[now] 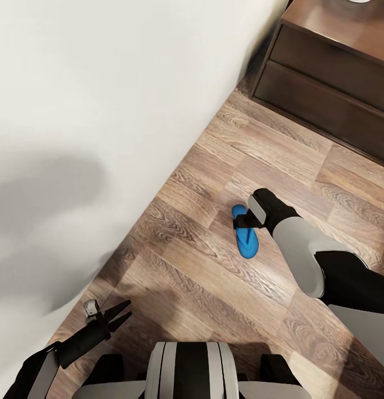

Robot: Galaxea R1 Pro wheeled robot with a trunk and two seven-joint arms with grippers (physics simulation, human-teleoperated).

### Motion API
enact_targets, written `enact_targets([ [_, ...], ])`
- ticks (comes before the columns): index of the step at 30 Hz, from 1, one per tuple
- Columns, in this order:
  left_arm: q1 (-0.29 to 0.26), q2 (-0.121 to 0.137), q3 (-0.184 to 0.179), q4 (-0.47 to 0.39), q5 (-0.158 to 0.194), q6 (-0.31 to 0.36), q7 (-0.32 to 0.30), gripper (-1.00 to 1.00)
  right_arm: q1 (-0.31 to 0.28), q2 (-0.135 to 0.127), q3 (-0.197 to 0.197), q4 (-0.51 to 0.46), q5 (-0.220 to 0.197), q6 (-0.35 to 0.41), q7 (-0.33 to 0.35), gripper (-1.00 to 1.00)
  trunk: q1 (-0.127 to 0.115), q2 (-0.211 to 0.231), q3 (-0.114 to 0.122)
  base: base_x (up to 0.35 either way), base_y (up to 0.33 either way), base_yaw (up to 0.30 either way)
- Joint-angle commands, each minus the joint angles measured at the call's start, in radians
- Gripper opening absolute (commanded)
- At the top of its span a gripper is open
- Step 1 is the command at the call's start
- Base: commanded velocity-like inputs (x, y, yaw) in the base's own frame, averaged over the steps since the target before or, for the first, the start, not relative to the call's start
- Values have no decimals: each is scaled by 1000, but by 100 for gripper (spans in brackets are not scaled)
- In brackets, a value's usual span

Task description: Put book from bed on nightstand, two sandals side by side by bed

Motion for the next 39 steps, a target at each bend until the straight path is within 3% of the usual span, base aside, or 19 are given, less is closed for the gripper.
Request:
enact_targets([
  [1, 0, 0, 0, 0, 4, 7, -1, 100, 0, 0, 0, -1, -6, 3, -7, 100, 0, 0, 0, 0, 0, 0],
  [20, 0, 0, 2, 0, 4, 8, -2, 100, -3, 1, 0, -1, -6, 4, -7, 100, 0, 0, 0, 0, 0, 0],
  [28, 0, 1, 2, 0, 4, 8, -2, 100, -3, 1, 0, -1, -6, 4, -7, 100, 3, -2, -19, 0, 0, 0],
  [29, 0, 1, 2, 0, 4, 8, -2, 100, -3, 1, 0, -1, -6, 4, -7, -100, 4, -2, -19, 0, 0, 0],
  [39, 0, 1, 2, 0, 4, 10, -2, 100, -3, 0, 0, -1, -6, 4, -7, -100, 4, -2, -19, 0, 0, 0],
])
